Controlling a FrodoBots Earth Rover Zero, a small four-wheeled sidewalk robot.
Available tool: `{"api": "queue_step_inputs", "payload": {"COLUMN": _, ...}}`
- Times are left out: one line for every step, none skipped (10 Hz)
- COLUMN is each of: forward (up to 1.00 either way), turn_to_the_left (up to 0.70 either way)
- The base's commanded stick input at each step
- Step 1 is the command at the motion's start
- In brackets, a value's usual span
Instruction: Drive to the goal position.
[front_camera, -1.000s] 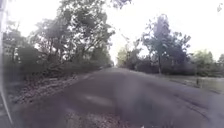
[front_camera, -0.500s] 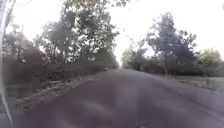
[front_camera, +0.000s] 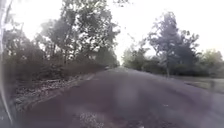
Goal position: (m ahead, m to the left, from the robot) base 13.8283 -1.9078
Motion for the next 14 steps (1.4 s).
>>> {"api": "queue_step_inputs", "payload": {"forward": 0.7, "turn_to_the_left": 0.0}}
{"api": "queue_step_inputs", "payload": {"forward": 0.7, "turn_to_the_left": 0.0}}
{"api": "queue_step_inputs", "payload": {"forward": 0.7, "turn_to_the_left": 0.0}}
{"api": "queue_step_inputs", "payload": {"forward": 0.7, "turn_to_the_left": 0.0}}
{"api": "queue_step_inputs", "payload": {"forward": 0.7, "turn_to_the_left": 0.0}}
{"api": "queue_step_inputs", "payload": {"forward": 0.7, "turn_to_the_left": 0.0}}
{"api": "queue_step_inputs", "payload": {"forward": 0.7, "turn_to_the_left": 0.0}}
{"api": "queue_step_inputs", "payload": {"forward": 0.7, "turn_to_the_left": 0.0}}
{"api": "queue_step_inputs", "payload": {"forward": 0.7, "turn_to_the_left": 0.0}}
{"api": "queue_step_inputs", "payload": {"forward": 0.7, "turn_to_the_left": 0.0}}
{"api": "queue_step_inputs", "payload": {"forward": 0.7, "turn_to_the_left": 0.0}}
{"api": "queue_step_inputs", "payload": {"forward": 0.7, "turn_to_the_left": 0.0}}
{"api": "queue_step_inputs", "payload": {"forward": 0.7, "turn_to_the_left": 0.0}}
{"api": "queue_step_inputs", "payload": {"forward": 0.7, "turn_to_the_left": 0.0}}
